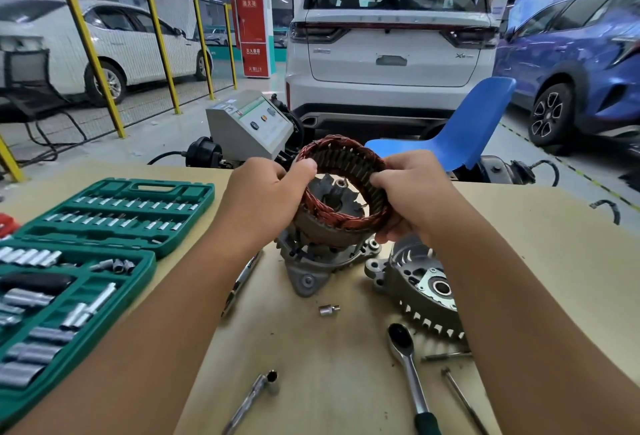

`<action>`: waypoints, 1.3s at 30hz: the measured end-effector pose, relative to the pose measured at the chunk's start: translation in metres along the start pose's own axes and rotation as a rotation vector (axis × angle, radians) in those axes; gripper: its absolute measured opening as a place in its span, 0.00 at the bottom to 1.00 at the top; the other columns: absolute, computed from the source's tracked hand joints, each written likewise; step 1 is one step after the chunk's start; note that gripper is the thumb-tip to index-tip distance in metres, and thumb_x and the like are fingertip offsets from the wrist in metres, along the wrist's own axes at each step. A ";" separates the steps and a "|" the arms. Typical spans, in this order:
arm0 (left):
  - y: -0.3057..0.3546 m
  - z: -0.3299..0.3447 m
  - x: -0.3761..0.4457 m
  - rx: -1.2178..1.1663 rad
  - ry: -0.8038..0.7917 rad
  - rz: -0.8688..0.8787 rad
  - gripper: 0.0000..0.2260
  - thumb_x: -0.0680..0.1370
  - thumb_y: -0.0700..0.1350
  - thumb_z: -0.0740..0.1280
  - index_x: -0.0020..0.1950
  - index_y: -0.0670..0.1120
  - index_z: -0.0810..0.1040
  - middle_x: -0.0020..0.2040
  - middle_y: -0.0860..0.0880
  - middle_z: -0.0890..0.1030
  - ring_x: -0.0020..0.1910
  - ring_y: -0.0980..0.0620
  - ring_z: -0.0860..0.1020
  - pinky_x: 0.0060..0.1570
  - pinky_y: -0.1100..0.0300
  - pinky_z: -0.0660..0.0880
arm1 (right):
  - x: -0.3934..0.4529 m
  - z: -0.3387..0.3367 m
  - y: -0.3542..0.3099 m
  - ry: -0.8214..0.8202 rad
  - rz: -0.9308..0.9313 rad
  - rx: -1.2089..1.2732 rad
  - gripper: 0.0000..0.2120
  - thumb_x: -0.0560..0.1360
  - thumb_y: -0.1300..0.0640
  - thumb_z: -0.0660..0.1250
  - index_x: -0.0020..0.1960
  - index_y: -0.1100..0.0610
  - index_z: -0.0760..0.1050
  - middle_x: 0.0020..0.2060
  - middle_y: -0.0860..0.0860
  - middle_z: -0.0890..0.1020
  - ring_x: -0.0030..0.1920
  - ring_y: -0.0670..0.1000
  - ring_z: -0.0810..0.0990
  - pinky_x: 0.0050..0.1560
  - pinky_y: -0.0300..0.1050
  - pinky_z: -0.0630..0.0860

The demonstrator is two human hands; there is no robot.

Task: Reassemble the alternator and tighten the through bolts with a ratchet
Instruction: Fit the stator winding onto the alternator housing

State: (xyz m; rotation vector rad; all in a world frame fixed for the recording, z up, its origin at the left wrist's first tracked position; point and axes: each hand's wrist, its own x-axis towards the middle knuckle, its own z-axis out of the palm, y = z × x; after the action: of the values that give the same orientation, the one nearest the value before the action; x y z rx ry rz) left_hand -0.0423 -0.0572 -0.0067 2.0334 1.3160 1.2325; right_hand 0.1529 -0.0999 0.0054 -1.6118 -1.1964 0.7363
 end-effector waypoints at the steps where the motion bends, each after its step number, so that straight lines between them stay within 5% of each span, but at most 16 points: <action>1: -0.002 0.001 -0.001 0.007 -0.005 -0.001 0.34 0.73 0.66 0.61 0.34 0.32 0.72 0.32 0.32 0.75 0.32 0.35 0.79 0.42 0.37 0.79 | 0.000 0.001 0.002 -0.005 0.007 -0.009 0.12 0.76 0.67 0.61 0.45 0.57 0.81 0.37 0.66 0.84 0.26 0.67 0.82 0.22 0.46 0.75; 16: -0.016 0.006 0.002 -0.064 -0.003 -0.060 0.32 0.74 0.65 0.62 0.34 0.33 0.68 0.29 0.40 0.70 0.34 0.33 0.77 0.43 0.37 0.80 | 0.002 0.009 0.004 0.043 -0.014 -0.082 0.13 0.76 0.67 0.59 0.44 0.55 0.81 0.37 0.65 0.83 0.24 0.65 0.82 0.21 0.45 0.75; 21: -0.013 0.007 0.001 -0.015 0.020 0.033 0.28 0.75 0.66 0.62 0.26 0.47 0.63 0.23 0.53 0.62 0.24 0.51 0.62 0.31 0.53 0.62 | -0.001 0.008 0.006 0.037 0.012 -0.075 0.15 0.77 0.68 0.59 0.44 0.54 0.81 0.40 0.64 0.83 0.25 0.65 0.82 0.22 0.45 0.76; 26: -0.010 0.006 0.003 -0.030 0.003 -0.039 0.33 0.74 0.68 0.61 0.31 0.37 0.68 0.27 0.40 0.69 0.29 0.38 0.72 0.35 0.42 0.71 | -0.007 0.006 0.004 0.026 0.017 -0.051 0.13 0.79 0.66 0.60 0.47 0.54 0.81 0.41 0.64 0.84 0.26 0.65 0.83 0.23 0.45 0.76; 29: -0.010 0.003 0.004 -0.011 -0.042 -0.057 0.38 0.73 0.72 0.60 0.38 0.33 0.74 0.35 0.34 0.77 0.38 0.37 0.79 0.45 0.40 0.78 | -0.006 -0.002 0.003 -0.011 0.028 -0.065 0.07 0.79 0.50 0.68 0.51 0.51 0.82 0.45 0.60 0.86 0.30 0.61 0.85 0.26 0.45 0.78; 31: -0.011 0.000 0.003 0.016 -0.057 -0.039 0.38 0.71 0.76 0.59 0.37 0.39 0.80 0.34 0.41 0.81 0.37 0.42 0.81 0.42 0.46 0.78 | -0.006 -0.015 0.002 -0.015 -0.022 -0.217 0.27 0.70 0.31 0.71 0.64 0.43 0.79 0.55 0.48 0.84 0.43 0.52 0.87 0.35 0.47 0.81; 33: -0.012 -0.001 0.004 0.052 -0.043 -0.028 0.36 0.70 0.78 0.58 0.36 0.44 0.81 0.31 0.49 0.81 0.36 0.48 0.81 0.38 0.51 0.74 | -0.009 -0.020 -0.001 -0.034 -0.179 -0.350 0.46 0.58 0.23 0.72 0.73 0.32 0.65 0.64 0.38 0.75 0.62 0.46 0.78 0.54 0.48 0.76; 36: -0.014 0.004 0.003 0.078 -0.012 -0.021 0.34 0.73 0.77 0.55 0.34 0.48 0.78 0.29 0.52 0.78 0.33 0.52 0.77 0.35 0.54 0.67 | -0.015 -0.007 -0.001 -0.141 -0.399 -0.476 0.57 0.52 0.25 0.77 0.75 0.26 0.53 0.69 0.40 0.69 0.70 0.48 0.69 0.68 0.56 0.72; 39: -0.025 0.007 0.006 -0.048 0.089 -0.120 0.34 0.76 0.74 0.53 0.38 0.45 0.80 0.31 0.48 0.79 0.33 0.50 0.77 0.37 0.51 0.71 | -0.016 0.013 0.000 -0.127 -0.458 -0.571 0.58 0.51 0.30 0.78 0.74 0.25 0.50 0.67 0.44 0.67 0.68 0.53 0.67 0.65 0.59 0.74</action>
State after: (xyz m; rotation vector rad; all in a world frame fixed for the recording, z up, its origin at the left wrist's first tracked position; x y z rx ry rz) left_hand -0.0486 -0.0399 -0.0260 1.8571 1.4139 1.3004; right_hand 0.1365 -0.1104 -0.0001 -1.6491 -1.9083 0.2062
